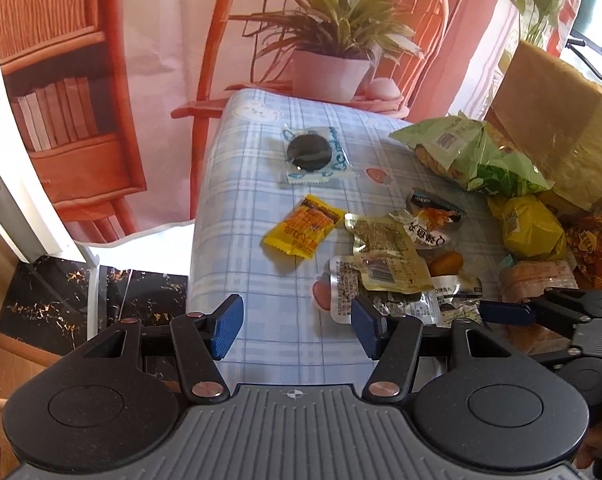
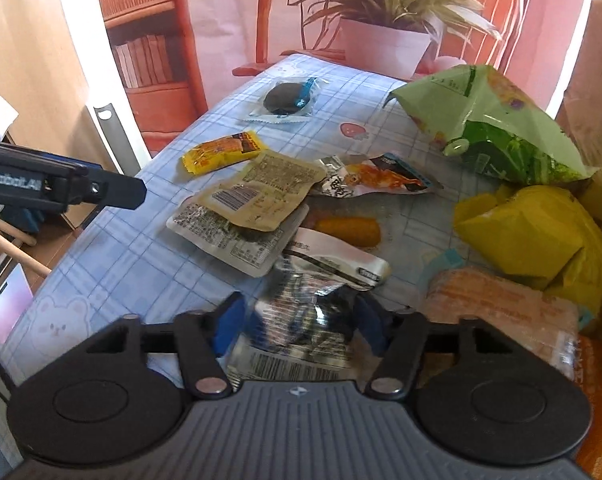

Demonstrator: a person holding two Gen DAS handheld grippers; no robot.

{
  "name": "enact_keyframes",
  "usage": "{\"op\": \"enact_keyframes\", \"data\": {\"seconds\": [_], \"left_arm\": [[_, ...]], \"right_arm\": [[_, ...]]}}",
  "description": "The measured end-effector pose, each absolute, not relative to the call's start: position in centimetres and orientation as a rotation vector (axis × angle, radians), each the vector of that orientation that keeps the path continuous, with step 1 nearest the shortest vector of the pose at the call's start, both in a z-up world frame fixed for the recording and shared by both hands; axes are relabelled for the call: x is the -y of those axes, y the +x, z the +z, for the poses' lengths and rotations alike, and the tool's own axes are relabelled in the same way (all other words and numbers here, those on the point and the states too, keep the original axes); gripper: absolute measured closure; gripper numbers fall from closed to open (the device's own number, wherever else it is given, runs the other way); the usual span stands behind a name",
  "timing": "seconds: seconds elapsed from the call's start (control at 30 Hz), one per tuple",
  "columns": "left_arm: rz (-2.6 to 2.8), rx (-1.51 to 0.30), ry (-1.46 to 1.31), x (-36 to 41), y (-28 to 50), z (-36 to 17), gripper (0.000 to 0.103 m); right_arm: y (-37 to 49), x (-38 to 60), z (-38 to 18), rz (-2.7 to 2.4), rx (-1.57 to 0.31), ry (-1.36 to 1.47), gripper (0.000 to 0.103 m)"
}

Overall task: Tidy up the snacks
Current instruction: 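Move the left tool to the gold foil packet while the right tool reaches the silver foil packet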

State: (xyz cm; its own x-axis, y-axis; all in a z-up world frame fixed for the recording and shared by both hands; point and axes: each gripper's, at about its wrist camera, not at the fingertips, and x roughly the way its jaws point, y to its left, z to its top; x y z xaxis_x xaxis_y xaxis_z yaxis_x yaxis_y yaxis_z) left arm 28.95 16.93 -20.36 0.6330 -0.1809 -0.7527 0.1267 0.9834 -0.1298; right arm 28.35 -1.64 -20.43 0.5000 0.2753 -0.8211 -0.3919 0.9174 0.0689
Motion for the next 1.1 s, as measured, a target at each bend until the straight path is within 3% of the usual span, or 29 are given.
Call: {"op": "enact_keyframes", "data": {"seconds": [0.13, 0.67, 0.73, 0.77, 0.8, 1.1], "left_arm": [[-0.194, -0.877, -0.074, -16.4, 29.2, -20.6, 0.037], [-0.222, -0.911, -0.073, -13.5, 32.0, -20.5, 0.037], [-0.231, -0.915, -0.054, -12.8, 32.7, -20.6, 0.037], [-0.234, -0.919, -0.043, -12.3, 33.1, -20.7, 0.037], [-0.238, -0.925, -0.032, -11.9, 33.6, -20.9, 0.037], [-0.213, -0.951, 0.055, -9.5, 36.2, -22.3, 0.037]], "right_arm": [[27.5, 2.5, -20.2, 0.457, -0.961, -0.093, 0.050], [25.3, 5.6, -18.9, 0.531, -0.895, 0.007, 0.051], [25.1, 5.6, -19.2, 0.537, -0.898, 0.003, 0.055], [25.1, 5.5, -19.3, 0.537, -0.903, -0.005, 0.071], [25.2, 5.5, -19.6, 0.539, -0.917, -0.006, 0.073], [25.4, 6.2, -20.2, 0.554, -0.930, 0.028, 0.073]]}}
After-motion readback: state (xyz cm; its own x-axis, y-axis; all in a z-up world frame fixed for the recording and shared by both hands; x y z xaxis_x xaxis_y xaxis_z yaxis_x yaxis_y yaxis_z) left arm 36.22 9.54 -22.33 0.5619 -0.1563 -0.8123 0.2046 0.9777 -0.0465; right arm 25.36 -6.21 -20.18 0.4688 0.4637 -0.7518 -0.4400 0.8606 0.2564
